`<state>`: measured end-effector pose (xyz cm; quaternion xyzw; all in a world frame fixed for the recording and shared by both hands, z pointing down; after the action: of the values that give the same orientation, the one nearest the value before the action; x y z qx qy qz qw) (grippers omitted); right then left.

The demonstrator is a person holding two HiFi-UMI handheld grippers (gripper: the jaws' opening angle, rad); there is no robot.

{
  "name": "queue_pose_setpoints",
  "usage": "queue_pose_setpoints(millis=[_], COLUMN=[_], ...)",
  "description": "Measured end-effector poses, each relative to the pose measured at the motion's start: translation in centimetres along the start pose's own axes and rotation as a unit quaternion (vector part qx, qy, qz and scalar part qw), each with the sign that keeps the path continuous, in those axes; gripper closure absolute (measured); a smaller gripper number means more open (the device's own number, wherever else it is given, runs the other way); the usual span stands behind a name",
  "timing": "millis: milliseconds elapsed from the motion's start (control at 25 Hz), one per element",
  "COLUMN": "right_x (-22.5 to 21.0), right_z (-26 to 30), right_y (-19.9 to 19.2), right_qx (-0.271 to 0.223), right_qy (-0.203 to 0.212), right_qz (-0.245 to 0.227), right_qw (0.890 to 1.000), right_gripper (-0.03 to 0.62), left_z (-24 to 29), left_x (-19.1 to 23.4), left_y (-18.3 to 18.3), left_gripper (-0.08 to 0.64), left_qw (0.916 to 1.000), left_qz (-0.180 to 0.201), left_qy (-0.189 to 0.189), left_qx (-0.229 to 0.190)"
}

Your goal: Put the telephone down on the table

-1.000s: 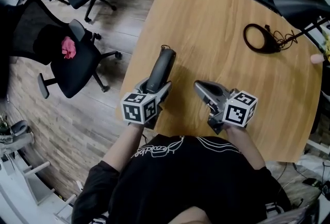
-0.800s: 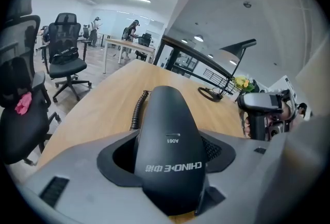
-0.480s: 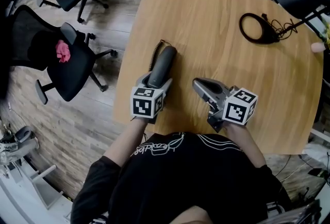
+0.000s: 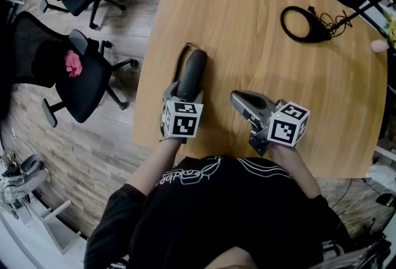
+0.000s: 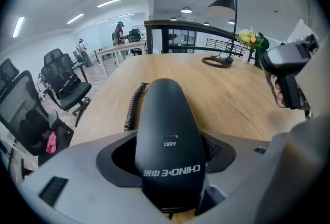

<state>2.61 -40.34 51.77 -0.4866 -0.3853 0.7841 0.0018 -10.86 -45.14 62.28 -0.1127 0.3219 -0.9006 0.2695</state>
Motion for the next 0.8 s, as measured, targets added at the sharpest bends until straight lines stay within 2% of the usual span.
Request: queue_pose_setpoints(millis=[480, 640, 800], right_x=[1.1, 1.5, 2.8], right_z=[-2.8, -4.3, -5.5], right_y=[-2.2, -2.2, -2.7], right_qx=[0.004, 0.001, -0.001], right_qy=[-0.002, -0.006, -0.002], right_qz=[-0.002, -0.011, -0.018], right_qw=[1.000, 1.000, 1.000], right_gripper=[0.552, 0.552, 0.552], left_z=[-0.2, -1.6, -5.0], left_x=[0.1, 0.0, 0.3], left_y=[-0.3, -0.3, 0.0], left_gripper=[0.253, 0.225, 0.222], left_qw=[0.9991, 0.9991, 0.9977], left_qz=[0.028, 0.014, 0.005], left_qy=[0.021, 0.011, 0.022], left_qx=[-0.025, -0.040, -0.064])
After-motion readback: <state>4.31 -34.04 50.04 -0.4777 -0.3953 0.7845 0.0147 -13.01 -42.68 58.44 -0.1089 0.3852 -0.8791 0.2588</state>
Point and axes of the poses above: the fingertips, and each gripper's own axes: z forward along the fingers, x to its left, y out of its top, the point moved 2 cm from there along -z, backward along the fingers, and after that the axes turned 3 degrees about -x, right-handed, at the moved point
